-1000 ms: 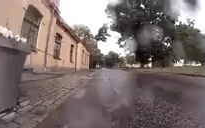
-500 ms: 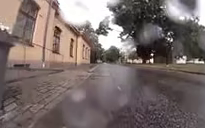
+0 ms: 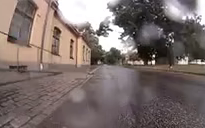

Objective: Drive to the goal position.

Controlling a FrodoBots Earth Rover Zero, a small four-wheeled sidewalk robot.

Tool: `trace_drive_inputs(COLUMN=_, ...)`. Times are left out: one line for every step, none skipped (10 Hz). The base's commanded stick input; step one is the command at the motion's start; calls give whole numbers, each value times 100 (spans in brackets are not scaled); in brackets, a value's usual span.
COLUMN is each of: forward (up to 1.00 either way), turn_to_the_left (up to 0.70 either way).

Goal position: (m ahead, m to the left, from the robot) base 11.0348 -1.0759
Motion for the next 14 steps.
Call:
trace_drive_inputs(forward=85, turn_to_the_left=0)
trace_drive_inputs(forward=85, turn_to_the_left=-5)
trace_drive_inputs(forward=85, turn_to_the_left=-23)
trace_drive_inputs(forward=85, turn_to_the_left=-34)
trace_drive_inputs(forward=85, turn_to_the_left=-34)
trace_drive_inputs(forward=85, turn_to_the_left=-34)
trace_drive_inputs(forward=85, turn_to_the_left=-34)
trace_drive_inputs(forward=85, turn_to_the_left=-34)
trace_drive_inputs(forward=85, turn_to_the_left=-33)
trace_drive_inputs(forward=85, turn_to_the_left=-26)
trace_drive_inputs(forward=85, turn_to_the_left=-18)
trace_drive_inputs(forward=85, turn_to_the_left=-11)
trace_drive_inputs(forward=85, turn_to_the_left=-4)
trace_drive_inputs(forward=85, turn_to_the_left=0)
